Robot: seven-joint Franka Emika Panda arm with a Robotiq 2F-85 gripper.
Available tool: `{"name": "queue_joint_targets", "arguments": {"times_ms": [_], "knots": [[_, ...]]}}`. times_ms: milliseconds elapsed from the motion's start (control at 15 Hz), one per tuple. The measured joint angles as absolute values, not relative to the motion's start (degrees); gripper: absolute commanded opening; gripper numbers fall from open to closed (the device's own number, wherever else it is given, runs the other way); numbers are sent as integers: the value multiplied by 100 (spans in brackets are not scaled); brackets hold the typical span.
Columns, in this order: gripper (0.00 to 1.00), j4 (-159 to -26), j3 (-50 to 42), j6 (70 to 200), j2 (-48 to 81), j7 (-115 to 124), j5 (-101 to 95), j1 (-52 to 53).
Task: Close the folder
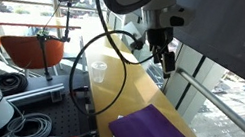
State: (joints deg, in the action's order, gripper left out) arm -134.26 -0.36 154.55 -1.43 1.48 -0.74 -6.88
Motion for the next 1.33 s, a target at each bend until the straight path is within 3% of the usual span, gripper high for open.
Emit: {"name": "queue_joint_targets", "arguments": {"times_ms": [533,1333], "knots": [[100,-13877,76,14274,-771,1902,-1131,-559],[100,-13880,132,14163,-796,1972,-1132,-525]]}}
